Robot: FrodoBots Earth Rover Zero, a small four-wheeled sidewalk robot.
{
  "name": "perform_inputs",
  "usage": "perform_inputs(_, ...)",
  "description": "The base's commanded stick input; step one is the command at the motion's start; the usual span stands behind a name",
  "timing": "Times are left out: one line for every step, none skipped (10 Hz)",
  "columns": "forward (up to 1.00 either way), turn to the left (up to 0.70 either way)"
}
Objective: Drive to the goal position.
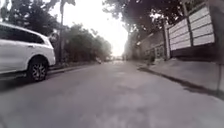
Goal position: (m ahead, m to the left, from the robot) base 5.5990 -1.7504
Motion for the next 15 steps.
perform_inputs(1.0,-0.29)
perform_inputs(1.0,0.0)
perform_inputs(1.0,0.0)
perform_inputs(1.0,0.0)
perform_inputs(1.0,0.0)
perform_inputs(1.0,0.0)
perform_inputs(1.0,0.0)
perform_inputs(1.0,0.0)
perform_inputs(1.0,0.0)
perform_inputs(1.0,-0.03)
perform_inputs(1.0,-0.08)
perform_inputs(1.0,-0.4)
perform_inputs(1.0,-0.4)
perform_inputs(1.0,-0.4)
perform_inputs(1.0,-0.22)
